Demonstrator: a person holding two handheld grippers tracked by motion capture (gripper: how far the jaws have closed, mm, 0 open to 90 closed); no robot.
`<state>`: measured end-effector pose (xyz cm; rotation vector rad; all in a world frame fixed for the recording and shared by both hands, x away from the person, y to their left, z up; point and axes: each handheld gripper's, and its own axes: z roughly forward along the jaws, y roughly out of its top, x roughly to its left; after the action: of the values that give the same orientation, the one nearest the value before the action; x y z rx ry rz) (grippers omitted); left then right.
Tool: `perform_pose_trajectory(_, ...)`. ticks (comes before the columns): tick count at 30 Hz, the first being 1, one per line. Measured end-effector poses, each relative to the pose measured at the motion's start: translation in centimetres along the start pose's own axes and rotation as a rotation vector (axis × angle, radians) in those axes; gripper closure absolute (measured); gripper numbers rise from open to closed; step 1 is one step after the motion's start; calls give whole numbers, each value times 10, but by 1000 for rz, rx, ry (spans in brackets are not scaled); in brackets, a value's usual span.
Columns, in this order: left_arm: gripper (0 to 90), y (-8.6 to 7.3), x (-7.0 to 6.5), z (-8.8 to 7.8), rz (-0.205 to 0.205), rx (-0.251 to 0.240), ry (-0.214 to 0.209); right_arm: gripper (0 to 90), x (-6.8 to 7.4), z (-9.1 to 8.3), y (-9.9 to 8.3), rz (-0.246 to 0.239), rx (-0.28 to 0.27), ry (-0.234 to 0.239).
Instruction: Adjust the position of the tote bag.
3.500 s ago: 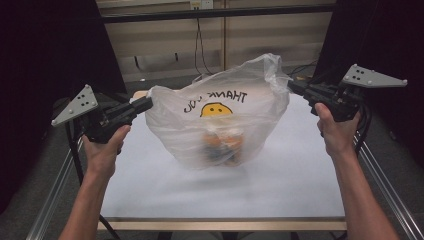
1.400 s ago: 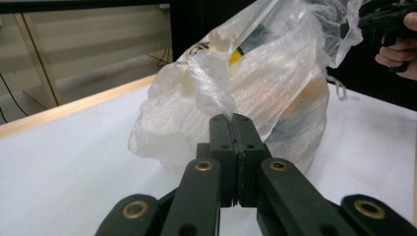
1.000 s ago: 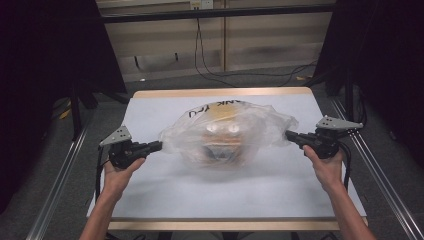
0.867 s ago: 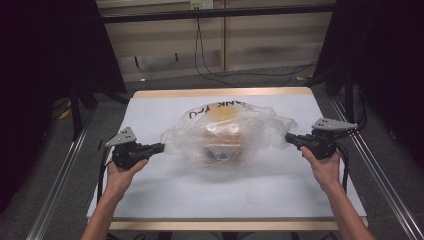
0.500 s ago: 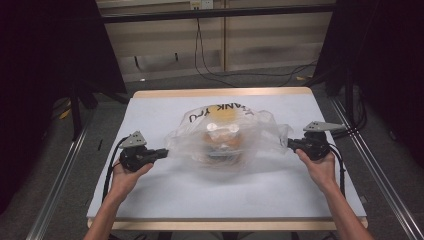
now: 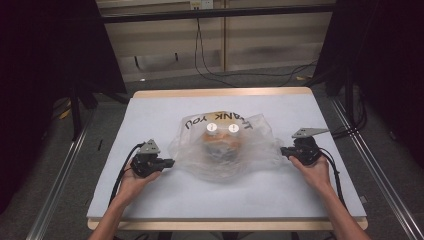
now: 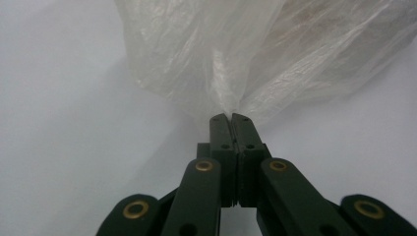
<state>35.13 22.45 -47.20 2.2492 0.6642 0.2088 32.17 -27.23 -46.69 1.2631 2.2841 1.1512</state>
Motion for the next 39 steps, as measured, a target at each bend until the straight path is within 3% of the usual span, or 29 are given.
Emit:
perform_pose_trajectory(7,887,-6,6,1,-50,-42,-30,900,0,11,-8,-4,49,6)
perform_pose_trajectory(10,869,-6,6,-3,-69,-81,-38,900,1,13,-9,-12,39,18)
perform_pose_trajectory(12,838,-5,4,-8,-61,-99,-42,900,1,9,-8,-9,13,28)
perform_pose_trajectory(14,780,-4,2,-14,-55,-127,-45,892,1,2,-7,1,-27,33)
perform_pose_trajectory(16,708,-1,-1,-21,-51,-152,-39,803,0,-7,-6,17,-69,36)
perform_pose_trajectory(19,629,2,-6,-33,-45,-205,-26,792,1,-23,-7,21,-114,29)
perform_pose_trajectory(21,592,4,-9,-42,-49,-243,-24,734,2,-35,-7,20,-142,24)
perform_pose_trajectory(27,542,9,-17,-58,-30,-295,2,637,8,-59,-9,8,-177,-3)
perform_pose_trajectory(33,528,22,-23,-66,-17,-352,-5,602,5,-83,-9,11,-237,-39)
perform_pose_trajectory(39,515,39,-30,-66,21,-377,-18,560,15,-97,-3,-12,-295,-25)
